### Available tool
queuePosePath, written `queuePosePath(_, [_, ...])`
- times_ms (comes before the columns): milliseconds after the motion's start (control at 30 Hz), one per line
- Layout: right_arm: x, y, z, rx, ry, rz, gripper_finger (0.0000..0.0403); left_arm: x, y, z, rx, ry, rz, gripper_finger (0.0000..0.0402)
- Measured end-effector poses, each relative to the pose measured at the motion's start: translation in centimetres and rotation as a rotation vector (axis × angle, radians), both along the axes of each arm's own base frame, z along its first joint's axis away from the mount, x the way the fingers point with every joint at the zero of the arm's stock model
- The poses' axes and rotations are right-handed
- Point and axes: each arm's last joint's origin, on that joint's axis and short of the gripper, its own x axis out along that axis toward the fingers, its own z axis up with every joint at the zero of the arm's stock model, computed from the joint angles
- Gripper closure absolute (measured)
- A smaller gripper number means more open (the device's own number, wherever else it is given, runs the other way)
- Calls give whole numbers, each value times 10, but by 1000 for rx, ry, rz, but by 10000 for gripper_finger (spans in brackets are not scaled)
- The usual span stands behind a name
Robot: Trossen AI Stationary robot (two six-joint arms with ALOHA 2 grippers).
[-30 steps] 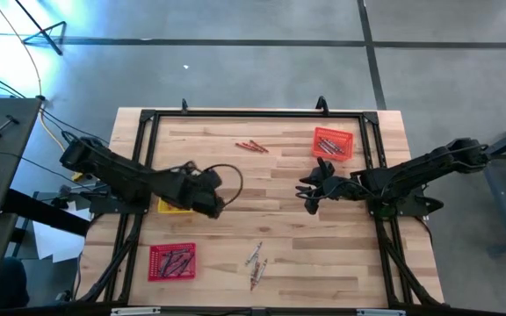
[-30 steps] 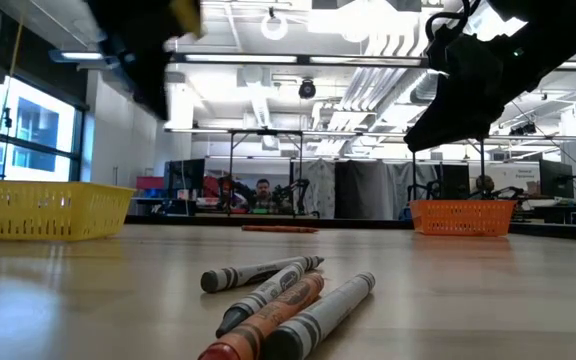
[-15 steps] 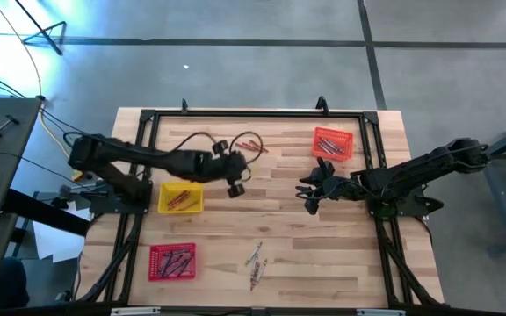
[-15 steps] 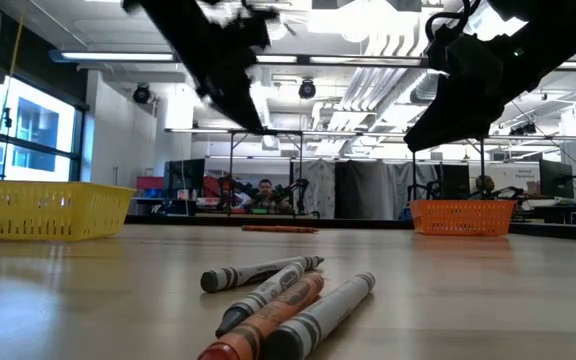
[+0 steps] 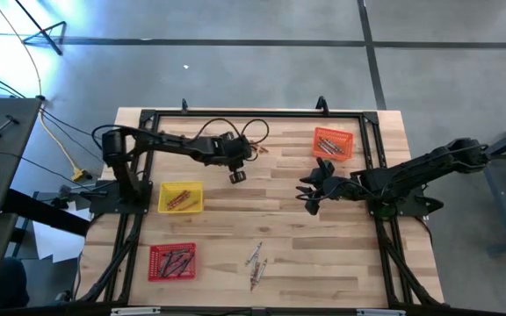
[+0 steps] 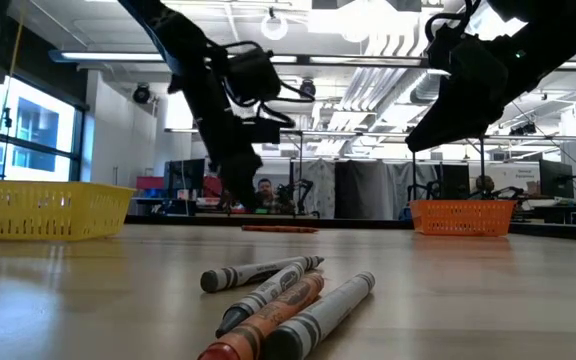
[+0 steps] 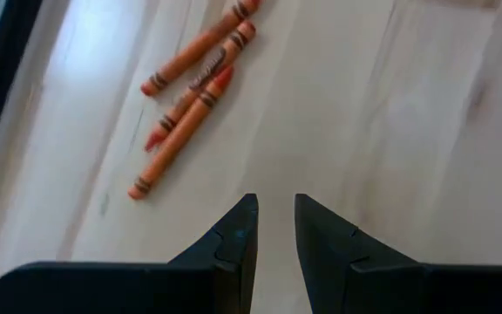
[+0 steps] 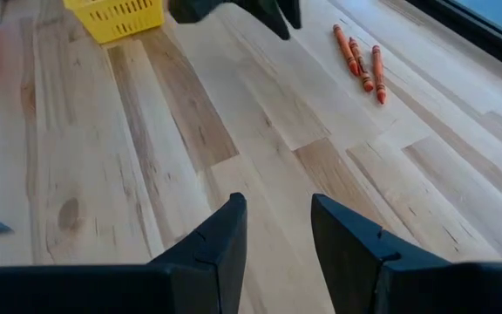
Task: Sort crayons
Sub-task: Put the orange crayon into the yellow bin
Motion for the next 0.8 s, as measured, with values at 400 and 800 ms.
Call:
queuePosePath(400, [2,1,3,115,-80,-73,277,-3,17,-2,135,122,-255,336])
queuePosePath(800, [2,1,3,166,-92,-100,277,-5,48,3,4,-83,-87,336])
